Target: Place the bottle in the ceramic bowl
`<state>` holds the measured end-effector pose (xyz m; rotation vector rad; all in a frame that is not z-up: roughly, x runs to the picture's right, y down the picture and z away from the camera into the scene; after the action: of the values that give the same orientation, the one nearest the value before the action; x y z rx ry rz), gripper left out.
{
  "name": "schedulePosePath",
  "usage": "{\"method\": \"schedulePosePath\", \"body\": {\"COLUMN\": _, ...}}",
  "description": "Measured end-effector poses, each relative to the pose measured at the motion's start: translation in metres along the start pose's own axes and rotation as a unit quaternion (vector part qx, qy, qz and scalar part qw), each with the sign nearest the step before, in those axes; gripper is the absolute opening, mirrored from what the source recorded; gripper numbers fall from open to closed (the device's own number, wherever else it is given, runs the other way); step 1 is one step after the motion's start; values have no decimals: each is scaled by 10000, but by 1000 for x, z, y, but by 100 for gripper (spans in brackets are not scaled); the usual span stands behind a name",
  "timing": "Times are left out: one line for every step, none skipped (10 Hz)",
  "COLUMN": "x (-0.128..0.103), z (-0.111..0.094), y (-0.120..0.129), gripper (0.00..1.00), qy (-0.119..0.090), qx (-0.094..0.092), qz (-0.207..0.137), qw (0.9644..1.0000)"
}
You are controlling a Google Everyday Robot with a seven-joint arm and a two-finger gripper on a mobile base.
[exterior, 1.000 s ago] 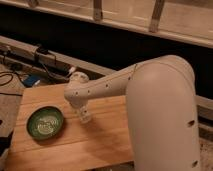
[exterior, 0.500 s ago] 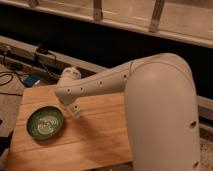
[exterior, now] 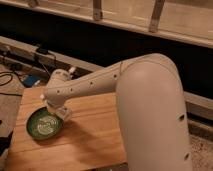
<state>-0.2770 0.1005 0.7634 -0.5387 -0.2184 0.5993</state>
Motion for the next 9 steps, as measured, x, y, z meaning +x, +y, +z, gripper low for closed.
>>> {"method": "schedulePosePath", "body": {"x": -8, "z": 6, "y": 19, "gripper": 0, "qy": 15, "qx": -135, "qz": -214, "qw": 9997}}
{"method": "schedulePosePath", "body": {"x": -13, "z": 10, "y": 31, "gripper": 0, "qy": 34, "qx": -226, "qz": -339, "qw": 9992}}
{"method": "schedulePosePath", "body": {"x": -18, "z": 17, "y": 45, "gripper": 0, "qy": 73, "qx": -334, "qz": -508, "qw": 9981}}
{"method": "schedulePosePath", "body": {"x": -19, "z": 17, "y": 48, "gripper": 1, "qy": 77, "qx": -359, "qz": -535, "qw": 9979}}
{"method": "schedulePosePath", "body": {"x": -18, "z": 17, "y": 47, "gripper": 7, "qy": 84, "qx": -354, "qz": -525, "qw": 9980}}
{"method": "schedulePosePath", "body": {"x": -17, "z": 17, "y": 45, "gripper": 17, "qy": 81, "qx": -341, "qz": -523, "qw": 9980}}
{"method": "schedulePosePath", "body": {"x": -18, "z": 17, "y": 47, "gripper": 27, "qy": 82, "qx": -351, "qz": -525, "qw": 9980}}
{"method": "schedulePosePath", "body": {"x": -18, "z": 17, "y": 47, "gripper": 39, "qy": 84, "qx": -355, "qz": -527, "qw": 9979}}
{"method": "schedulePosePath", "body": {"x": -17, "z": 17, "y": 46, "gripper": 47, "qy": 85, "qx": -354, "qz": -521, "qw": 9980}}
